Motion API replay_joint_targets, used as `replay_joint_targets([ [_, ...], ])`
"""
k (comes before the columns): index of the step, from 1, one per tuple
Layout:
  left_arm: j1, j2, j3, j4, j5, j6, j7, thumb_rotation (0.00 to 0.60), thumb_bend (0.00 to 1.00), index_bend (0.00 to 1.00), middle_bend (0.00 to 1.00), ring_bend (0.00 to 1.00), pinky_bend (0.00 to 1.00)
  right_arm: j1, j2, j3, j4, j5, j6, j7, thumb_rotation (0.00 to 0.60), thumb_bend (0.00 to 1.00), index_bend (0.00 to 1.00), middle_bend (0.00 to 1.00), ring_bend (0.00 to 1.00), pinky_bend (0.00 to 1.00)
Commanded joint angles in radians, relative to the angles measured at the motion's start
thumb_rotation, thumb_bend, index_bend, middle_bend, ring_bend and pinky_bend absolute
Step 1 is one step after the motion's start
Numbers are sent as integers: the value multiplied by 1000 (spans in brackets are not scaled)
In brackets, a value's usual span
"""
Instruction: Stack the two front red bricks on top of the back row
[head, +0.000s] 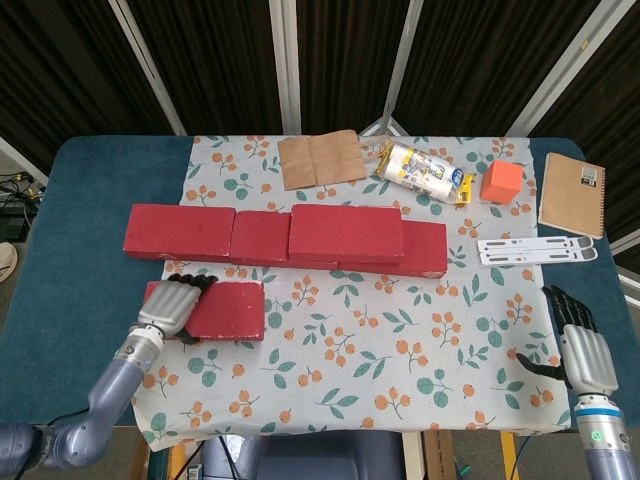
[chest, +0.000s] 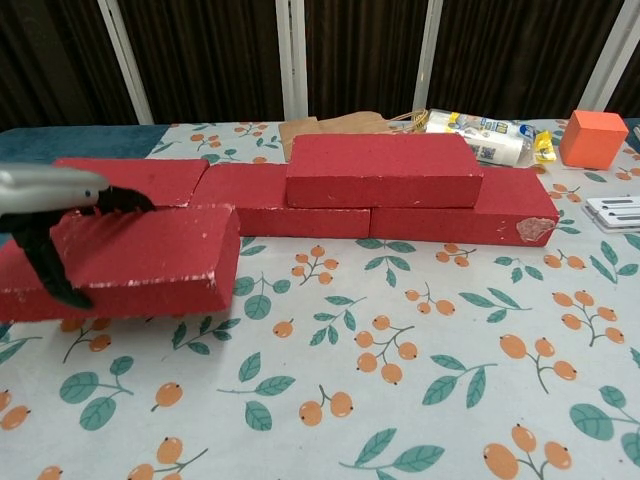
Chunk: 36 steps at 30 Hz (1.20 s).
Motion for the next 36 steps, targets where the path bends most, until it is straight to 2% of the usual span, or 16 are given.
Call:
replay_joint_targets([
  [1, -54, 86, -69, -10, -20, -68, -48, 600, 191, 275, 356, 278, 283, 3, -5, 6, 3, 17, -9, -14, 600, 199, 0, 27, 0, 0],
  [5, -110, 168, -126, 25, -84, -180, -114, 600, 195, 280, 342, 278, 283, 7, -13, 14, 8, 41, -19, -35, 600, 199, 0, 27, 0, 0],
  [9, -181, 200, -132, 122, -119, -291, -125, 600, 199, 298, 334, 278, 283, 11, -21, 23, 16, 72, -31, -55, 600, 200, 0, 27, 0, 0],
  [15, -250, 155, -109, 282, -78, -358, -126, 600, 201, 306, 322, 278, 271, 18, -34, 35, 26, 112, -45, -88, 600, 200, 0, 27, 0, 0],
  [25, -339, 64, -85, 524, -99, -488, -214, 600, 201, 289, 293, 264, 250, 19, -44, 46, 27, 151, -49, -126, 600, 200, 0, 27, 0, 0],
  [36, -397, -20, -11, 657, -79, -565, -273, 600, 201, 282, 270, 245, 240, 23, -53, 47, 30, 170, -62, -154, 600, 200, 0, 27, 0, 0],
])
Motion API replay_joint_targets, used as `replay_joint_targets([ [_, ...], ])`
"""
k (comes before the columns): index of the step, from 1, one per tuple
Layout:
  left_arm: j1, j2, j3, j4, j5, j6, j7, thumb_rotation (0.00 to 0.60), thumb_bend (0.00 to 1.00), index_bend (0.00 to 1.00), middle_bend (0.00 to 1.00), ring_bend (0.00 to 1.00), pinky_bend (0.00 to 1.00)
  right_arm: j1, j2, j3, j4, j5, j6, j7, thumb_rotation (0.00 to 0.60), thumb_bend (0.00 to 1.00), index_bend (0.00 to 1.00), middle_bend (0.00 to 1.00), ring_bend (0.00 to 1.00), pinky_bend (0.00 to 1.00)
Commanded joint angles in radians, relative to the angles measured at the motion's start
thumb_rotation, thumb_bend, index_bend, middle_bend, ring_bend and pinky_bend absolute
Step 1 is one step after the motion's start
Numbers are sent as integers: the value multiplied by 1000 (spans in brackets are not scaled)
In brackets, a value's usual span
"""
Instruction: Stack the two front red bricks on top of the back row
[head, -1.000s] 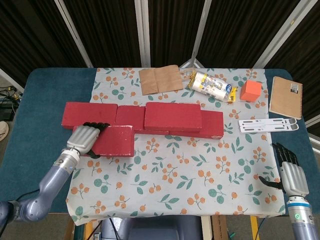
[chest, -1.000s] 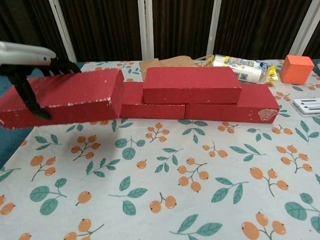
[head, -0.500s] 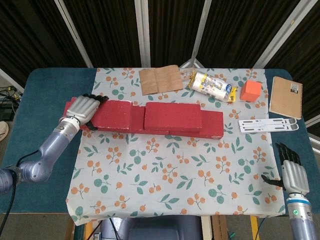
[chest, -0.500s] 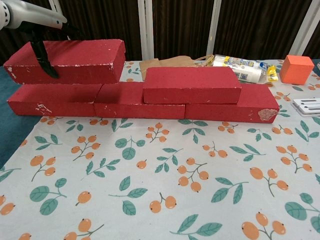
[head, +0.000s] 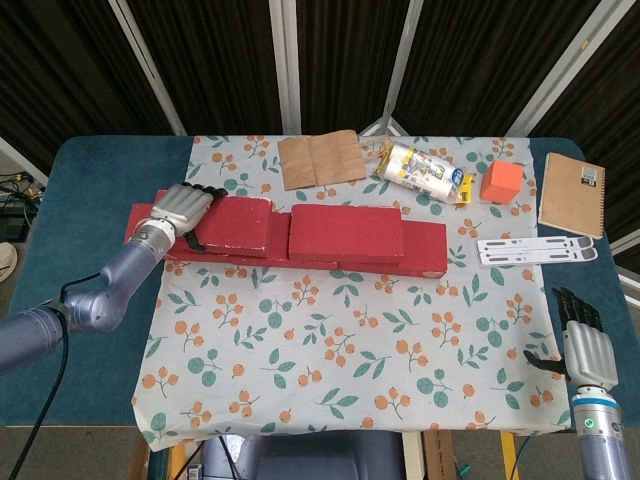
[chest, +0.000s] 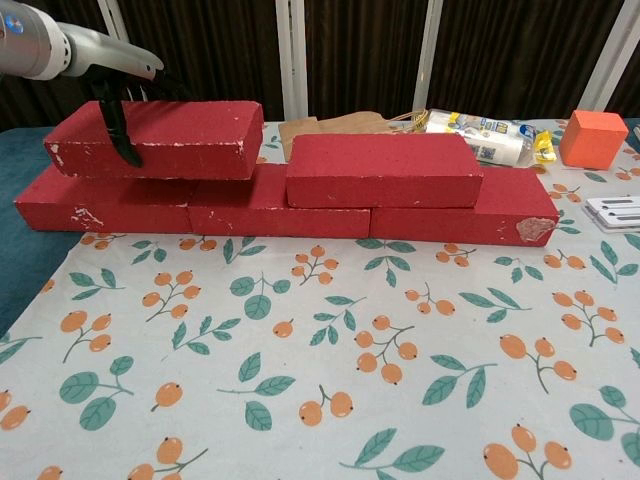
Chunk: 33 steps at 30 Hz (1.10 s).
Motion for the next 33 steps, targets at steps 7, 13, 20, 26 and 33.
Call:
replay_joint_targets([
  [7, -31, -66, 30, 80, 34, -3, -51, 600, 201, 286, 270, 245, 240, 2, -6, 2, 0, 5, -2, -9, 600, 199, 0, 27, 0, 0],
  [13, -39, -87, 40, 111, 29, 12, -69, 600, 201, 287, 270, 245, 240, 2, -6, 4, 4, 6, -6, -5, 600, 200, 0, 27, 0, 0],
  [20, -63, -101, 80, 119, -22, 13, -59, 600, 201, 287, 271, 245, 242, 2, -4, 5, 6, 4, -9, 2, 600, 200, 0, 27, 0, 0],
  [26, -83, -114, 102, 116, -61, 31, -48, 600, 202, 288, 271, 245, 246, 0, -2, 7, 6, 3, -6, 7, 600, 200, 0, 27, 0, 0],
  [33, -93, -143, 111, 126, -101, 57, -47, 600, 201, 288, 271, 245, 253, -1, 1, 7, 8, 0, -11, 18, 600, 200, 0, 27, 0, 0],
])
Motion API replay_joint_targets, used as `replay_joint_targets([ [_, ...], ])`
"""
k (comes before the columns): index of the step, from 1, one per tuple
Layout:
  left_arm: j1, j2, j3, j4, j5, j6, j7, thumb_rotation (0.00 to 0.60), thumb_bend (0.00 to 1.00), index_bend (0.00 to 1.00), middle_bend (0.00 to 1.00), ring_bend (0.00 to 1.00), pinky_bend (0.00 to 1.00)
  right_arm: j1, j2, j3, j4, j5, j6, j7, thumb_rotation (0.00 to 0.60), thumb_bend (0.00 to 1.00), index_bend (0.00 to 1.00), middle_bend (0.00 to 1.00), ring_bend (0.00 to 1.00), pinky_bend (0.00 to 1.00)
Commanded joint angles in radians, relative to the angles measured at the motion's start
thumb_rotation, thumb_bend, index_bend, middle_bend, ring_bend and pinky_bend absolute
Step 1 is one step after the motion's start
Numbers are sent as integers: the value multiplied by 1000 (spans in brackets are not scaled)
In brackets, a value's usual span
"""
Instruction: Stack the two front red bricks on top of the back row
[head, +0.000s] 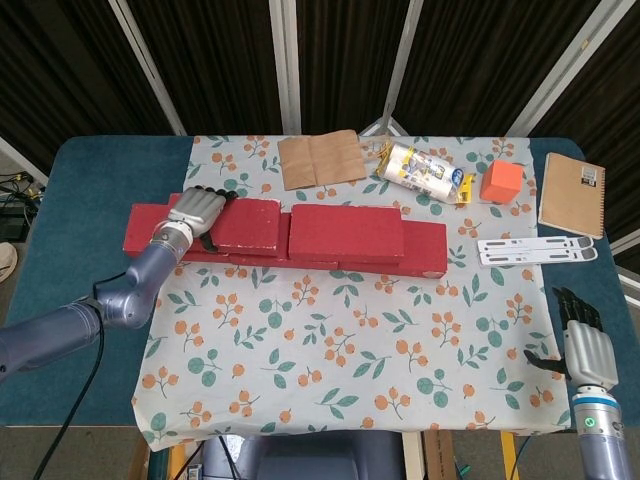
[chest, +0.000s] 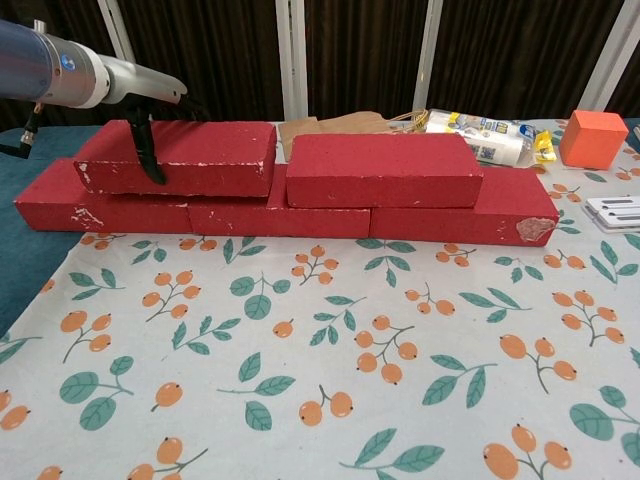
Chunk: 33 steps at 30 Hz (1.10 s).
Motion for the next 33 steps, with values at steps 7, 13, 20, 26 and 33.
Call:
replay_joint_targets([
  [7, -16, -29, 9, 11, -30, 12, 10, 600, 201, 289, 271, 245, 253, -1, 4, 1, 2, -7, -3, 14, 600, 199, 0, 27, 0, 0],
  [13, -24, -42, 9, 19, -35, 14, 13, 600, 202, 291, 272, 245, 253, -3, 5, 3, 3, -4, -1, 18, 600, 199, 0, 27, 0, 0],
  [20, -31, -58, 14, 32, -43, 13, 20, 600, 201, 291, 273, 245, 253, -5, 8, 5, 3, -2, 0, 22, 600, 200, 0, 27, 0, 0],
  [26, -37, -69, 12, 41, -49, 14, 22, 600, 201, 291, 273, 245, 253, -6, 9, 7, 3, -1, -1, 25, 600, 200, 0, 27, 0, 0],
  [33, -44, -76, 14, 41, -61, 19, 30, 600, 201, 291, 271, 245, 253, -6, 10, 8, 3, 0, -2, 28, 600, 199, 0, 27, 0, 0],
])
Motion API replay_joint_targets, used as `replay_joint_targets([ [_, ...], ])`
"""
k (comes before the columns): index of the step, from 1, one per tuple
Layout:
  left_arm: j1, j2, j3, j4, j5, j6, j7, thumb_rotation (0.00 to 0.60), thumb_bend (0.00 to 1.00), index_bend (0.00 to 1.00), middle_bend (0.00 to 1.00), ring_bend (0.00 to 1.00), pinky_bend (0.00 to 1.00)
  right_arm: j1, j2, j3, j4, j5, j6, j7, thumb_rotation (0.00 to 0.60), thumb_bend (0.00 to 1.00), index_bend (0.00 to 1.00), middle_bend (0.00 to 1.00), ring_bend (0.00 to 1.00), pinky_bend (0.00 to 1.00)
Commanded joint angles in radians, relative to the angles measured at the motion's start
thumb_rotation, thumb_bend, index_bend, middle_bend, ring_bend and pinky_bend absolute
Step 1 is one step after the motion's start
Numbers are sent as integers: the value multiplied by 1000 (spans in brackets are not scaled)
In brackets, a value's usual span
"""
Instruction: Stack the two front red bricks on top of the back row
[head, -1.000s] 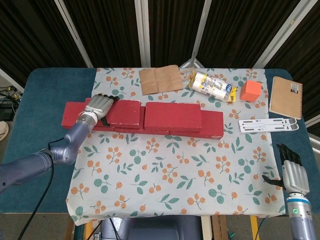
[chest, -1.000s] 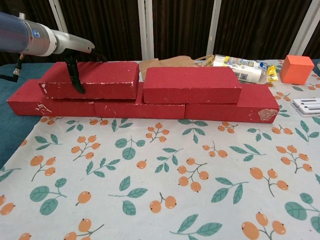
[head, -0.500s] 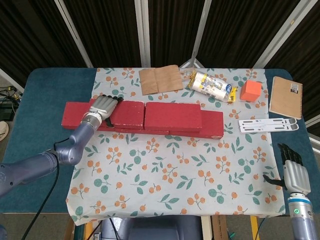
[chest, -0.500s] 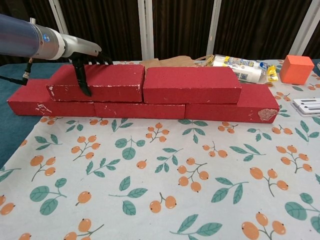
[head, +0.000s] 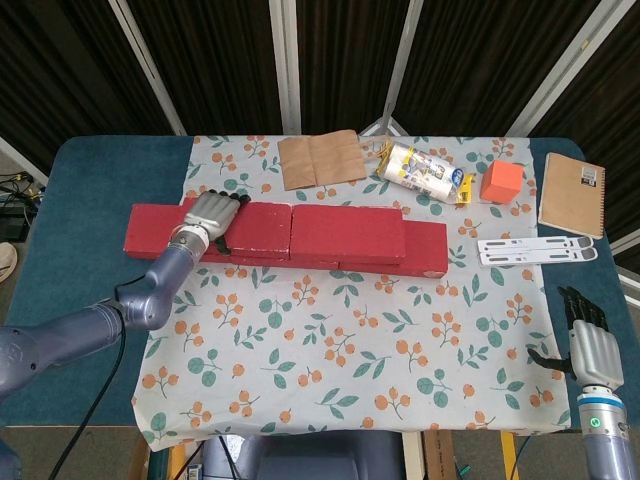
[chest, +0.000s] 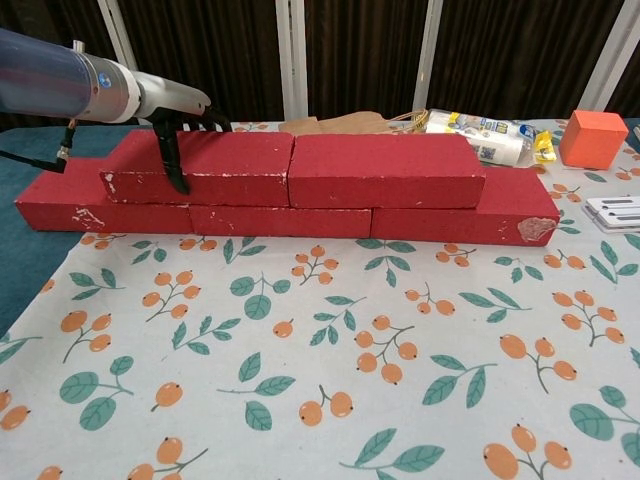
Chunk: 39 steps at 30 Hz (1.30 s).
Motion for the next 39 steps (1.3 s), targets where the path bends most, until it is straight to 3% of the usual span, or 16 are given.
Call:
replay_joint_targets([
  [1, -2, -2, 0, -1, -4, 1, 1, 600, 201, 291, 271, 245, 253, 0, 1, 1, -1, 1, 0, 1, 600, 199, 0, 27, 0, 0],
  [22, -17, -11, 8, -3, -41, 8, 21, 600, 201, 221, 206, 190, 244, -1, 0, 4, -3, 6, 0, -2, 600, 200, 0, 26, 0, 0],
  [30, -30, -13, 22, -5, -73, 9, 46, 600, 141, 164, 146, 137, 228, -1, 0, 3, -4, 8, 0, -7, 600, 200, 0, 27, 0, 0],
  [31, -32, -13, 23, -6, -79, 11, 49, 600, 133, 161, 136, 127, 224, 58, -35, 25, -47, 1, -12, -112, 600, 200, 0, 27, 0, 0],
  [34, -37, -11, 27, -10, -95, 14, 57, 600, 133, 152, 114, 100, 207, 1, 0, 0, -14, 19, 11, -46, 600, 199, 0, 26, 0, 0],
  [39, -45, -9, 34, -14, -123, 16, 70, 600, 133, 137, 78, 46, 180, -8, -3, -12, 11, -18, 12, 0, 600, 200, 0, 27, 0, 0],
])
